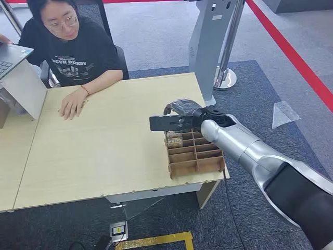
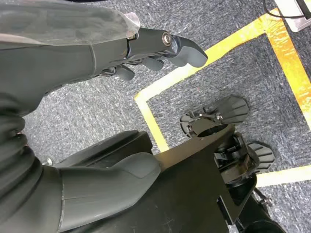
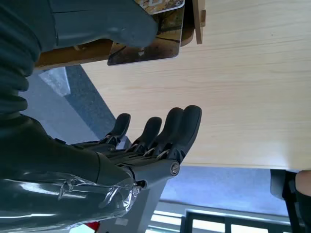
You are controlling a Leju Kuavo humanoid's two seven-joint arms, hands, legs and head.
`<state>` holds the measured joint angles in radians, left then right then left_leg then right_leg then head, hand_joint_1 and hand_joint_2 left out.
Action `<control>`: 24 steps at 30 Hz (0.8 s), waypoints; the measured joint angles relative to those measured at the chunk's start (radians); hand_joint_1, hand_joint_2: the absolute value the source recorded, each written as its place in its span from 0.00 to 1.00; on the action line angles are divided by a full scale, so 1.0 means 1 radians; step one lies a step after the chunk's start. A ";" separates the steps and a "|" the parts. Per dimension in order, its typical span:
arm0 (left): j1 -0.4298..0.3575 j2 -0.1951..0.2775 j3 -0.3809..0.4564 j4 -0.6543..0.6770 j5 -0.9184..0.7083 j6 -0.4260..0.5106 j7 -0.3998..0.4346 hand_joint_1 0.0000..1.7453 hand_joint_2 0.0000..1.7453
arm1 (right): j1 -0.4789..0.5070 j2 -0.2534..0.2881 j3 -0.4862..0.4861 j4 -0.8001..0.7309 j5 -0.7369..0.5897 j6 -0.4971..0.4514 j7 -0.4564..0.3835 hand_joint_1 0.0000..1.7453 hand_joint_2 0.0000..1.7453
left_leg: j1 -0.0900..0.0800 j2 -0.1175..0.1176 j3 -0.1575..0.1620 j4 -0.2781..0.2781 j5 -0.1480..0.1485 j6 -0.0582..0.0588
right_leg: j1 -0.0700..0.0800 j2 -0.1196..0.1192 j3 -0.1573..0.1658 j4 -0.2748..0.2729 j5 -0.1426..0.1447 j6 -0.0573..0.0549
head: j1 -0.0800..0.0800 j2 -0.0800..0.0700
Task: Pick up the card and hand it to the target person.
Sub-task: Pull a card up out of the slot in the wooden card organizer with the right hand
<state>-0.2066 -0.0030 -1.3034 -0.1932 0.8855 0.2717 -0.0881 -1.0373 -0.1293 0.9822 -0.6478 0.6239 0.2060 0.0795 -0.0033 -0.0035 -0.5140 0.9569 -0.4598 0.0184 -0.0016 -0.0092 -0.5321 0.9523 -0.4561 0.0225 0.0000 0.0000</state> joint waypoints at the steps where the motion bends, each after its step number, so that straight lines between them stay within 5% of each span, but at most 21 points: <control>1: 0.000 0.000 0.000 0.000 0.000 0.000 0.000 0.00 1.00 | 0.000 0.000 0.000 0.000 0.000 0.000 0.000 0.49 1.00 | 0.000 0.000 0.000 0.000 0.000 0.000 | 0.000 0.000 0.000 0.000 0.000 0.000 | 0.000 0.000; 24: 0.005 0.001 0.013 -0.001 0.013 0.009 -0.022 0.00 1.00 | -0.005 0.001 0.018 0.005 0.011 0.012 -0.009 0.61 1.00 | 0.000 -0.001 0.000 0.000 0.000 0.001 | 0.000 -0.001 0.001 0.000 0.000 0.000 | 0.000 0.000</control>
<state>-0.2019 -0.0020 -1.2908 -0.1940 0.8983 0.2806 -0.1102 -1.0427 -0.1282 1.0006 -0.6424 0.6351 0.2185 0.0700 -0.0033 -0.0040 -0.5138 0.9573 -0.4602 0.0192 -0.0015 -0.0100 -0.5315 0.9522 -0.4565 0.0227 0.0000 0.0000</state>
